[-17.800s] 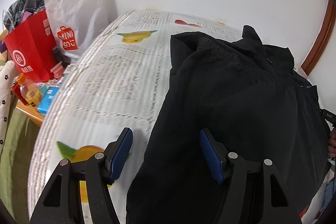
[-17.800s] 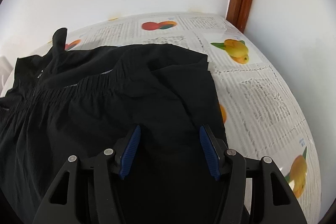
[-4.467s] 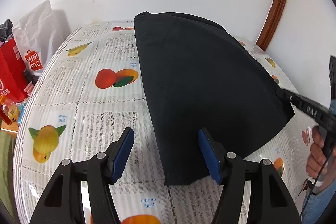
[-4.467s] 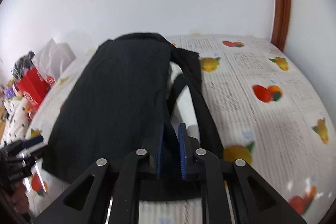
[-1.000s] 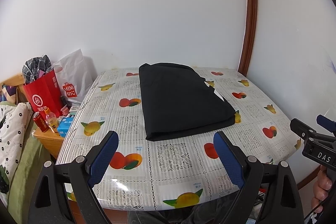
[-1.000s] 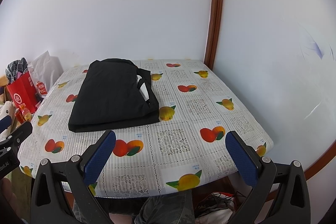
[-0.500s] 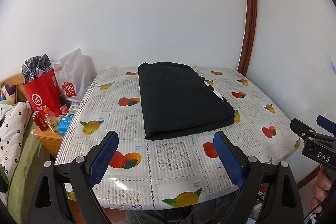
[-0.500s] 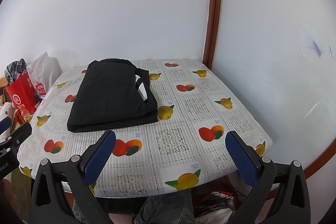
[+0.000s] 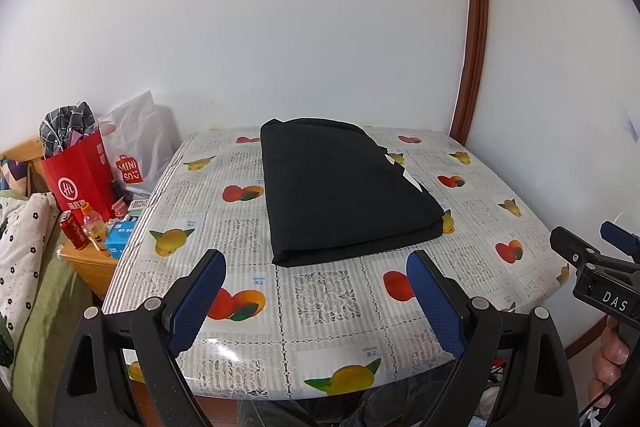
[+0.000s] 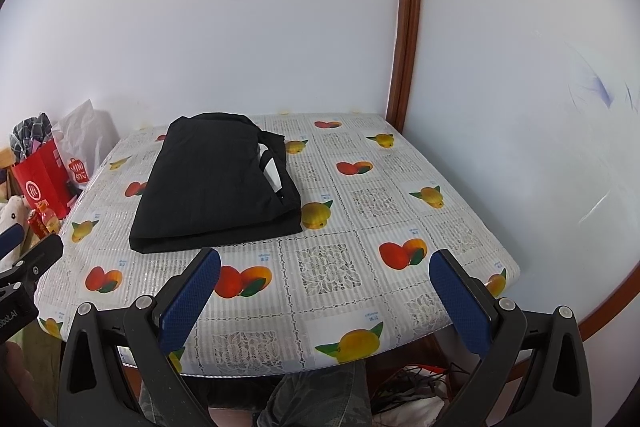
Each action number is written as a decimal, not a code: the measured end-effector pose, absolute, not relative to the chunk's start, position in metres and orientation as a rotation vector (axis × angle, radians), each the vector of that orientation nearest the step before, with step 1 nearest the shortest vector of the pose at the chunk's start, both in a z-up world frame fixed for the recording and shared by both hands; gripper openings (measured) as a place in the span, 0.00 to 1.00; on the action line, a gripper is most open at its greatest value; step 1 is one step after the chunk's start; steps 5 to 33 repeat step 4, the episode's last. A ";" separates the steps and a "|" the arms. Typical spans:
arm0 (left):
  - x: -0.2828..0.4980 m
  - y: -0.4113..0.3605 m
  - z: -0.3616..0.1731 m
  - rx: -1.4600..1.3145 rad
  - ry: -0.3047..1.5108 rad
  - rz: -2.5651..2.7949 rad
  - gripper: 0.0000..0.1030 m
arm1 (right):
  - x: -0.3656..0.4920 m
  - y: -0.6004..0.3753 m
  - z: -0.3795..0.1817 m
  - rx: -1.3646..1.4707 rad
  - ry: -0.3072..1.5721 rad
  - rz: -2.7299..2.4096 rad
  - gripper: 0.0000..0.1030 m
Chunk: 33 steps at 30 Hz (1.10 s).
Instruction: Fold large clothes
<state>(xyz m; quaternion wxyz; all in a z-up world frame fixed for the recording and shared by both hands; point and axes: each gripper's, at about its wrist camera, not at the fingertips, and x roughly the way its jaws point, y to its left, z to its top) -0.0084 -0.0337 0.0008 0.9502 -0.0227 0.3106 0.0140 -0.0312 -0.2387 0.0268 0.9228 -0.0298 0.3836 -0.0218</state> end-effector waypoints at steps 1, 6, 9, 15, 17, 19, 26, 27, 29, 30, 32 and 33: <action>-0.008 -0.033 0.001 -0.046 0.632 0.028 0.89 | -0.031 -0.238 0.027 -0.062 0.787 -0.045 1.00; -0.009 -0.033 0.001 -0.048 0.629 0.026 0.89 | -0.032 -0.238 0.027 -0.061 0.786 -0.045 1.00; -0.009 -0.033 0.001 -0.048 0.629 0.026 0.89 | -0.032 -0.238 0.027 -0.061 0.786 -0.045 1.00; -0.009 -0.033 0.001 -0.048 0.629 0.026 0.89 | -0.032 -0.238 0.027 -0.061 0.786 -0.045 1.00; -0.009 -0.033 0.001 -0.048 0.629 0.026 0.89 | -0.032 -0.238 0.027 -0.061 0.786 -0.045 1.00; -0.009 -0.033 0.001 -0.048 0.629 0.026 0.89 | -0.032 -0.238 0.027 -0.061 0.786 -0.045 1.00; -0.009 -0.033 0.001 -0.048 0.629 0.026 0.89 | -0.032 -0.238 0.027 -0.061 0.786 -0.045 1.00; -0.009 -0.033 0.001 -0.048 0.629 0.026 0.89 | -0.032 -0.238 0.027 -0.061 0.786 -0.045 1.00; -0.009 -0.033 0.001 -0.048 0.629 0.026 0.89 | -0.032 -0.238 0.027 -0.061 0.786 -0.045 1.00; -0.009 -0.033 0.001 -0.048 0.629 0.026 0.89 | -0.032 -0.238 0.027 -0.061 0.786 -0.045 1.00; -0.009 -0.033 0.001 -0.048 0.629 0.026 0.89 | -0.032 -0.238 0.027 -0.061 0.786 -0.045 1.00; -0.009 -0.033 0.001 -0.048 0.629 0.026 0.89 | -0.032 -0.238 0.027 -0.061 0.786 -0.045 1.00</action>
